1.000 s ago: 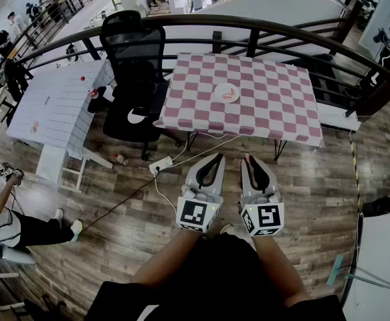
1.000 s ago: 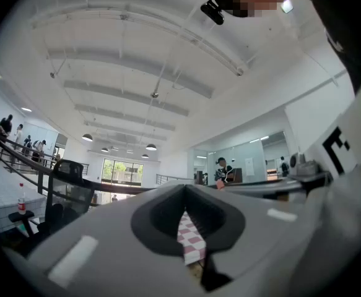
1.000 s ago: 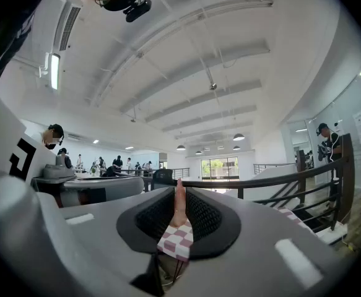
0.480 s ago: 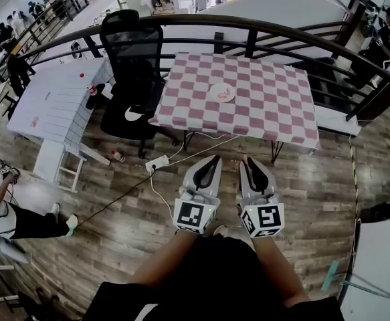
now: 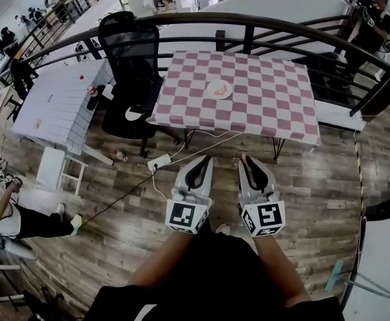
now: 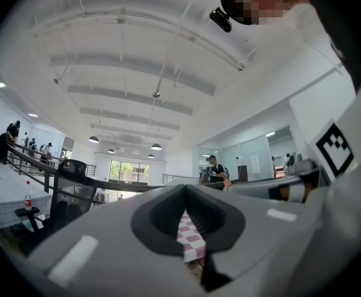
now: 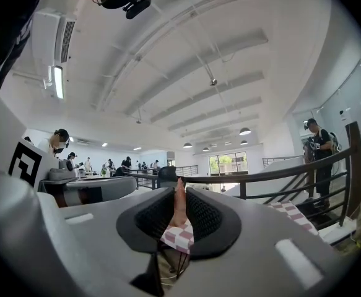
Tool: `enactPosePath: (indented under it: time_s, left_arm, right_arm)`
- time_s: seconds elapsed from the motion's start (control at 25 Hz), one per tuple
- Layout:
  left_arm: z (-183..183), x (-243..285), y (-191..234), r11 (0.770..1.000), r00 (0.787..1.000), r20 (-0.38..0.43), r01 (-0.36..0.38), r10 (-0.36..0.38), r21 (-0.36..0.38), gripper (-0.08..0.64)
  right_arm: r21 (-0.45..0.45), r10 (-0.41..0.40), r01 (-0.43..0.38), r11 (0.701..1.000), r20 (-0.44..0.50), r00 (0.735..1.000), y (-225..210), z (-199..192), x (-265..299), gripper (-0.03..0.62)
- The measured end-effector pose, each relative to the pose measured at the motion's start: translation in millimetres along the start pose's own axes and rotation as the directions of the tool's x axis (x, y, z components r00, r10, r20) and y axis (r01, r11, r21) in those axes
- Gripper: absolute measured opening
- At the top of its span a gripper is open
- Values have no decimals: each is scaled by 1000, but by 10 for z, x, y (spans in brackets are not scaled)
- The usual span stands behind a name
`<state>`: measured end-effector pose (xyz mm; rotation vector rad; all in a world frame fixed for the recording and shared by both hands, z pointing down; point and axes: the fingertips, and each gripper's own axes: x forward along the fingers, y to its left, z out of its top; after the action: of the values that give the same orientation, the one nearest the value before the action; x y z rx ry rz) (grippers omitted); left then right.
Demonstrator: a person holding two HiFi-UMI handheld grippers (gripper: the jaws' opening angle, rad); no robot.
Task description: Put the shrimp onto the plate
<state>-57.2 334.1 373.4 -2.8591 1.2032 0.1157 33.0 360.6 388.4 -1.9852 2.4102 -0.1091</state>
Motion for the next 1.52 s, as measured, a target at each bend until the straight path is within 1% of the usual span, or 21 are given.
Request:
enactPosePath:
  time_s: [0.16, 0.32, 0.48, 0.68, 0.88, 1.16, 1.52]
  left_arm:
    - [-72, 94, 11, 1000, 1000, -17, 14, -14, -14, 8]
    - [-128, 172, 150, 1000, 1000, -22, -9, 8, -16, 8]
    - [-147, 281, 279, 1000, 1000, -14, -17, 17, -23, 8]
    - [-233, 504, 421, 999, 1000, -25, -18, 17, -33, 8]
    - [-299, 775, 650, 999, 1000, -24, -19, 18, -43, 8]
    - [-381, 1269, 1142, 997, 999, -29, -33, 31, -63, 8]
    - [-524, 2064, 1611, 996, 999, -45, 10, -14, -91, 8]
  right_arm:
    - [12, 6, -6, 1000, 5, 1000, -121, -24, 8, 57]
    - [12, 7, -7, 1000, -14, 1000, -199, -103, 60, 57]
    - [2, 21, -21, 1000, -29, 999, -185, -124, 224, 57]
    - [-14, 39, -39, 999, -37, 999, -243, -126, 501, 57]
    - [35, 41, -39, 999, -56, 998, -381, -185, 849, 57]
    - [19, 38, -36, 999, -99, 994, -577, -217, 1428, 57]
    - [13, -1, 3, 1000, -130, 992, -864, -190, 2267, 57]
